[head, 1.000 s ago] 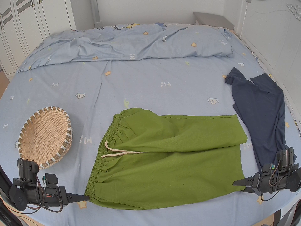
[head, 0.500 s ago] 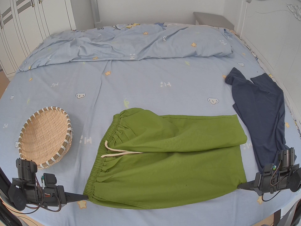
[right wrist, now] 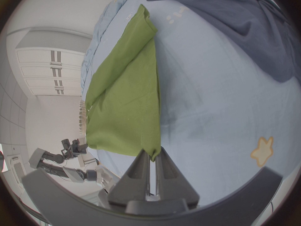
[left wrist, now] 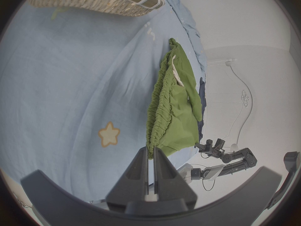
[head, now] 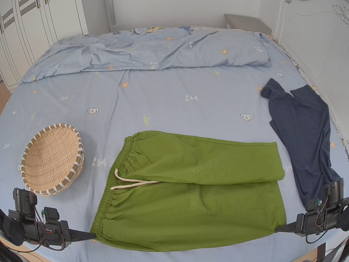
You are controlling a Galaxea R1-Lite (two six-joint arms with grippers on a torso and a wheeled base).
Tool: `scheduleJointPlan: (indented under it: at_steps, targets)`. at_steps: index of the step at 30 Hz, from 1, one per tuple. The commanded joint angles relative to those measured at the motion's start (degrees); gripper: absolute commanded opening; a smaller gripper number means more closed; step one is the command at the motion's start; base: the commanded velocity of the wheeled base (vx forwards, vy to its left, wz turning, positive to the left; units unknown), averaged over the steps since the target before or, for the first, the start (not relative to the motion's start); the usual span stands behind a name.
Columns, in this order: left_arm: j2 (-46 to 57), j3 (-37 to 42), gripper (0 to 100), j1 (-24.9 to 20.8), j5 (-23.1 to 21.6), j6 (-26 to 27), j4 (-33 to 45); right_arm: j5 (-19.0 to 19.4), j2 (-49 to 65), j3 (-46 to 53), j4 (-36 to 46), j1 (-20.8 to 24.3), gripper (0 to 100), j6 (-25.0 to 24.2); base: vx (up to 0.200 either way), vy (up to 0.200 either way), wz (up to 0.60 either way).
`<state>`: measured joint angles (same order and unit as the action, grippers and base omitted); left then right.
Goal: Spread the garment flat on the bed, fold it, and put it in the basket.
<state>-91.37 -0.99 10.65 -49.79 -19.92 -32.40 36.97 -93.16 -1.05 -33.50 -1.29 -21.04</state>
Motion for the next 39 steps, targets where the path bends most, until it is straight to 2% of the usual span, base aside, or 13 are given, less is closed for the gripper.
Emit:
scheduleJointPlan:
  at_steps: [1, 4, 9, 15, 26, 39]
  targets:
    - [2.3, 1.0, 0, 0.2, 0.1, 2.5, 3.0, -3.7, 2.0, 0.7, 2.7, 1.2, 0, 1.9, 0.0, 0.0, 0.0]
    - [2.2, 1.0, 0, 0.2, 0.4, 6.2, 6.1, -5.9, 1.7, 1.0, 3.5, 1.0, 0, 2.7, 0.0, 0.0, 0.0]
    - [1.9, 1.0, 0, 2.0, 1.4, 13.6, 12.1, -6.1, 1.8, 1.0, 6.5, 0.6, 0, 3.1, 0.0, 0.0, 0.0]
    - [1.7, 1.0, 0, 5.8, 2.2, 19.9, 14.2, -6.1, 1.8, 1.0, 8.5, 0.5, 0, 4.4, 0.0, 0.0, 0.0]
    - [2.1, 1.0, 0, 5.8, 2.5, 20.9, 16.0, -6.2, 4.5, 1.0, 10.3, -0.9, 0, 4.7, 0.0, 0.0, 0.0]
    - [-3.6, 1.0, 0, 4.9, 2.6, 25.1, 17.4, -6.1, 2.5, 1.0, 13.5, -2.8, 0, 10.0, 0.0, 0.0, 0.0]
